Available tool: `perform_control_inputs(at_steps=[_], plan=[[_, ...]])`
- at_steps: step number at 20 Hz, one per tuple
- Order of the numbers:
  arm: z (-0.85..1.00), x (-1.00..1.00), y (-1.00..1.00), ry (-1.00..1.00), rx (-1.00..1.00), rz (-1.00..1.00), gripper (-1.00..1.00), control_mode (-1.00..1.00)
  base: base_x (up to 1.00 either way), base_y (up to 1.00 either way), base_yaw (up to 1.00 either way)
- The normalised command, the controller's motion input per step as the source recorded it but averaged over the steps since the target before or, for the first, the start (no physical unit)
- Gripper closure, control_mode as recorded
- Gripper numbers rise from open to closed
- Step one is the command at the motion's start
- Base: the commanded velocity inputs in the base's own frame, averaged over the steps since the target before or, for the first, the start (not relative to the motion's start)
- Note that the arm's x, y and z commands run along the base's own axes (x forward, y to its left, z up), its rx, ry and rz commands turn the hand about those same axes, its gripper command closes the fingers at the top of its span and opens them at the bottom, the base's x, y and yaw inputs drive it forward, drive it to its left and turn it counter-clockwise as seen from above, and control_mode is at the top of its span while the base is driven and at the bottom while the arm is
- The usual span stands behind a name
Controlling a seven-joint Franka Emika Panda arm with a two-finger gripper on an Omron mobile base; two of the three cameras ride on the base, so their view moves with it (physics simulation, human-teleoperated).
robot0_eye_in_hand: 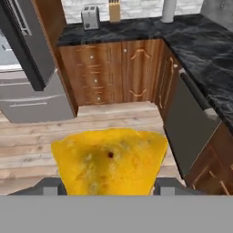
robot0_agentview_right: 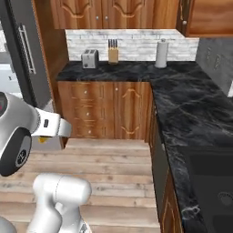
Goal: Take the cheese, fish, and bell pepper from the fridge and place them on the plate on the dining counter to create an appetizer plate.
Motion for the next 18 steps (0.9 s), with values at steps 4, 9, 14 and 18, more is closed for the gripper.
perform_control_inputs(at_steps=[4,9,14,18], plan=[[0.0,0.0,0.0,0.0,0.0,0.0,1.0,1.0,-1.0,0.01,-0.47],[0.0,0.0,0.0,0.0,0.0,0.0,1.0,1.0,-1.0,0.0,-0.51],[0.0,0.0,0.0,0.0,0.0,0.0,1.0,1.0,-1.0,0.0,-0.45],[0.0,0.0,0.0,0.0,0.0,0.0,1.0,1.0,-1.0,0.0,-0.41]])
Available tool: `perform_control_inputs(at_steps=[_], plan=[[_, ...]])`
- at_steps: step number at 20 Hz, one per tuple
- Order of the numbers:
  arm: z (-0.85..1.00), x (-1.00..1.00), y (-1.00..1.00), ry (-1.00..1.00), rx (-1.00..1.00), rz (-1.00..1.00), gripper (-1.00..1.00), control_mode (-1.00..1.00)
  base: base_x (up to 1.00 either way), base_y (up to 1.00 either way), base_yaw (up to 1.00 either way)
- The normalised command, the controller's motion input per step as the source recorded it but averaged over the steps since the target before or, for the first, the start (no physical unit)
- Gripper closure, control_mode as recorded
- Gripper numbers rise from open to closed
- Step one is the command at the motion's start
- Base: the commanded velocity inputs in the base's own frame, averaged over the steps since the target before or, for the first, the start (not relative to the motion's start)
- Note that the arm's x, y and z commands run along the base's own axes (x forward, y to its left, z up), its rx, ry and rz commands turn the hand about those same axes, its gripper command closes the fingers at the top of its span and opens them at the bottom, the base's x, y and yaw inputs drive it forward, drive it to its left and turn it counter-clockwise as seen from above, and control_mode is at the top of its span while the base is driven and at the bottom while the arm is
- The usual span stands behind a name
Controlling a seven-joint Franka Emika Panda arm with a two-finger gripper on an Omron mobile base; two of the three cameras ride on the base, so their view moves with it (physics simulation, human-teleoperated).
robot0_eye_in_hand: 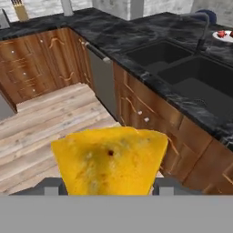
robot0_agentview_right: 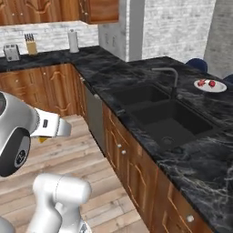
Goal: Take the cheese, fish, and bell pepper from the fridge and place them on the plate on the dining counter to create an appetizer plate.
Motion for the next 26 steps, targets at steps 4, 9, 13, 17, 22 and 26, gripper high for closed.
perform_control_inputs(at_steps=[4,9,13,17,22,26], plan=[[0.0,0.0,0.0,0.0,0.0,0.0,1.0,1.0,-1.0,-0.18,-0.37],[0.0,0.0,0.0,0.0,0.0,0.0,1.0,1.0,-1.0,-0.32,-0.34],[0.0,0.0,0.0,0.0,0.0,0.0,1.0,1.0,-0.98,-0.62,-0.4],[0.0,0.0,0.0,0.0,0.0,0.0,1.0,1.0,-0.77,-0.96,-0.42],[0.0,0.0,0.0,0.0,0.0,0.0,1.0,1.0,-0.55,-1.0,-0.4],[0.0,0.0,0.0,0.0,0.0,0.0,1.0,1.0,-0.08,-1.0,-0.37]])
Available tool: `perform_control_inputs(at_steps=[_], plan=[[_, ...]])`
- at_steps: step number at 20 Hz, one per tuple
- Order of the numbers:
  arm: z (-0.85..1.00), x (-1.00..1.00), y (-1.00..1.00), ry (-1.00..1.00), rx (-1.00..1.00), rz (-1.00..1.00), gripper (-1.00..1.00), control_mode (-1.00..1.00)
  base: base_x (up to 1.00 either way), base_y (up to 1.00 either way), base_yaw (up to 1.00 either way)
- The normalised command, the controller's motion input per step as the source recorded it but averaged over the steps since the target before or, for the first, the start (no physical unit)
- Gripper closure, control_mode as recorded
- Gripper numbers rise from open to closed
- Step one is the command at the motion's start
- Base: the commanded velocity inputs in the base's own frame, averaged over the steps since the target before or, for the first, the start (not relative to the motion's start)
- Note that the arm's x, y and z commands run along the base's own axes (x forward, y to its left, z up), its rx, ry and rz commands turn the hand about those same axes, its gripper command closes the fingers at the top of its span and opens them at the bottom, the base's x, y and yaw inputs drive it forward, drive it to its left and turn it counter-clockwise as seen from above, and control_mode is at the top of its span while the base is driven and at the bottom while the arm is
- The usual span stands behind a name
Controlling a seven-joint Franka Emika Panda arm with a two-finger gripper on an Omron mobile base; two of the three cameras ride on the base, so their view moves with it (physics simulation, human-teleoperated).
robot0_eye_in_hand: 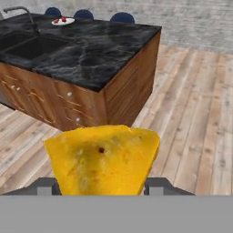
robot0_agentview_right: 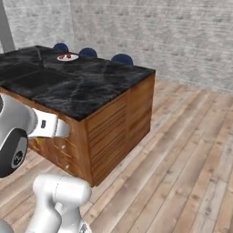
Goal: Take the cheese, fish, and bell pepper from the fridge and place them on the plate on the dining counter to create an appetizer plate.
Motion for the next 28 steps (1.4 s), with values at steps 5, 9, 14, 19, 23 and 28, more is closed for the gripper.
perform_control_inputs(at_steps=[5,9,14,19,23,28], plan=[[0.0,0.0,0.0,0.0,0.0,0.0,1.0,1.0,0.83,-0.88,-0.23],[0.0,0.0,0.0,0.0,0.0,0.0,1.0,1.0,1.0,-0.59,-0.05],[0.0,0.0,0.0,0.0,0.0,0.0,1.0,1.0,1.0,-0.92,0.0],[0.0,0.0,0.0,0.0,0.0,0.0,1.0,1.0,1.0,-1.0,0.13],[0.0,0.0,0.0,0.0,0.0,0.0,1.0,1.0,1.0,-1.0,0.3],[0.0,0.0,0.0,0.0,0.0,0.0,1.0,1.0,1.0,-1.0,0.34]])
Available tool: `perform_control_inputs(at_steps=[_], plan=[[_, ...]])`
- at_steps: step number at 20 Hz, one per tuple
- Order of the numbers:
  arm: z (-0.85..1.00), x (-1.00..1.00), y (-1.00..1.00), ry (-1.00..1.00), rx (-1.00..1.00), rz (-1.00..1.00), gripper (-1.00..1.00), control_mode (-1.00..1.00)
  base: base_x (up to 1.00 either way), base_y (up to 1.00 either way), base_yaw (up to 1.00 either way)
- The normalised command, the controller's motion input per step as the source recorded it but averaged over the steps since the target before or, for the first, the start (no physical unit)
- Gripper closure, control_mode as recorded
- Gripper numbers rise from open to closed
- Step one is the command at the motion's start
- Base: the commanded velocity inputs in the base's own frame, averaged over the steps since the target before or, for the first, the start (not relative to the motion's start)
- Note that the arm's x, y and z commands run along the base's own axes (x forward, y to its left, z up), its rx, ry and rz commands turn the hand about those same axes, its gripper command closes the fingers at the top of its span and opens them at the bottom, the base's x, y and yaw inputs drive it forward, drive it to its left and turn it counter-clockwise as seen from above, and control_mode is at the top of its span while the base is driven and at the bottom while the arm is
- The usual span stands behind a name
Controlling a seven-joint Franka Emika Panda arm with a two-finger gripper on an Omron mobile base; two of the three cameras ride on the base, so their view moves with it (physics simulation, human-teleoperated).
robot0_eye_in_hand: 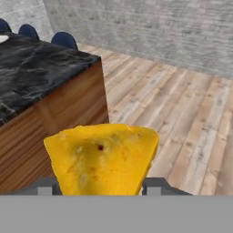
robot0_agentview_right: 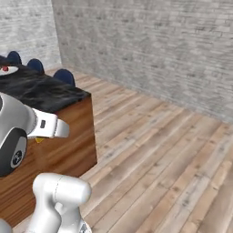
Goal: Take the cheese, fish, and bell pepper from the fridge and place them on the plate on the dining counter to create an appetizer plate.
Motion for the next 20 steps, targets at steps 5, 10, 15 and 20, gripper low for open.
perform_control_inputs(at_steps=[5,10,15,20], plan=[[0.0,0.0,0.0,0.0,0.0,0.0,1.0,1.0,1.0,-1.0,0.36],[0.0,0.0,0.0,0.0,0.0,0.0,1.0,1.0,1.0,-1.0,0.35],[0.0,0.0,0.0,0.0,0.0,0.0,1.0,1.0,1.0,-1.0,0.35],[0.0,0.0,0.0,0.0,0.0,0.0,1.0,1.0,0.99,-1.0,0.35]])
